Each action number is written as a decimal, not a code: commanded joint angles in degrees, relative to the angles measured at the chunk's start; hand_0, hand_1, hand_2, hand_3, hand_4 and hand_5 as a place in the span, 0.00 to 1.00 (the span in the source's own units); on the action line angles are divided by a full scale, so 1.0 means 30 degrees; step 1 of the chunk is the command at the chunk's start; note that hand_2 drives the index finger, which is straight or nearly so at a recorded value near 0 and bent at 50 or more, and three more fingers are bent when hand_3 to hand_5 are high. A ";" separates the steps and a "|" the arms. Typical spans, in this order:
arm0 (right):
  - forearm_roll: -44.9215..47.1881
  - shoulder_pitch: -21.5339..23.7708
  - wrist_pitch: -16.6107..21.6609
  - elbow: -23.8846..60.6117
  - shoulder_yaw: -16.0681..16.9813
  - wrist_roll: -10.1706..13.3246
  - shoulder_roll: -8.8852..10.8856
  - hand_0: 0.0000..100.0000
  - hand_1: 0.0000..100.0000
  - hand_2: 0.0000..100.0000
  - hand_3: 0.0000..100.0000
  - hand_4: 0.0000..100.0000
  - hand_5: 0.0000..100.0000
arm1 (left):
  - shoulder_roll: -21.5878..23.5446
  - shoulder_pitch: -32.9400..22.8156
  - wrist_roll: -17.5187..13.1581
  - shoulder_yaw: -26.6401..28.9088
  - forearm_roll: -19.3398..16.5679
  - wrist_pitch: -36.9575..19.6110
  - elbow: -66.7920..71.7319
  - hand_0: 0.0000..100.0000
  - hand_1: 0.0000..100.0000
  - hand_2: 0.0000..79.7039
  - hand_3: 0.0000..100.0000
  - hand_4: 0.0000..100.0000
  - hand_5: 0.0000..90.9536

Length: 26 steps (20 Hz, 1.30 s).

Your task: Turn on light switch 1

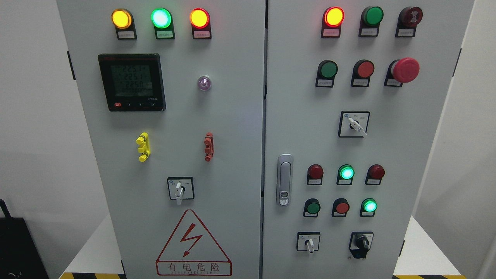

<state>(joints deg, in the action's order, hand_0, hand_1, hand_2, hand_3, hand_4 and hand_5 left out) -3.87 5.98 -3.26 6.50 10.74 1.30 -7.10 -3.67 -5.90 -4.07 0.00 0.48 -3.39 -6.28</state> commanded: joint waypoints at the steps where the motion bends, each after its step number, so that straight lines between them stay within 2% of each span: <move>1: 0.0000 0.0000 0.0003 0.0000 -0.0006 -0.0023 -0.0007 0.00 0.00 0.00 0.00 0.00 0.00 | 0.0108 0.0032 0.0008 -0.0234 0.0484 -0.0013 -0.0103 0.31 0.00 0.00 0.00 0.00 0.00; 15: 0.0000 0.0000 0.0003 0.0000 -0.0006 -0.0023 -0.0007 0.00 0.00 0.00 0.00 0.00 0.00 | 0.0167 0.0120 0.0037 -0.0556 0.0250 -0.0130 -0.0336 0.31 0.00 0.00 0.00 0.00 0.00; 26: 0.0000 0.0000 0.0003 0.0000 -0.0006 -0.0023 0.0022 0.00 0.00 0.00 0.00 0.00 0.00 | 0.0694 -0.0815 0.0330 -0.0498 0.0191 -0.0160 -0.5808 0.31 0.00 0.00 0.00 0.00 0.00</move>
<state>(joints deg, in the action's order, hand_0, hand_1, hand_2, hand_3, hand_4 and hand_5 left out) -3.87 5.98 -3.26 6.50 10.73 1.26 -7.11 -2.38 -6.86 -3.20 0.00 0.00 -3.76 -12.57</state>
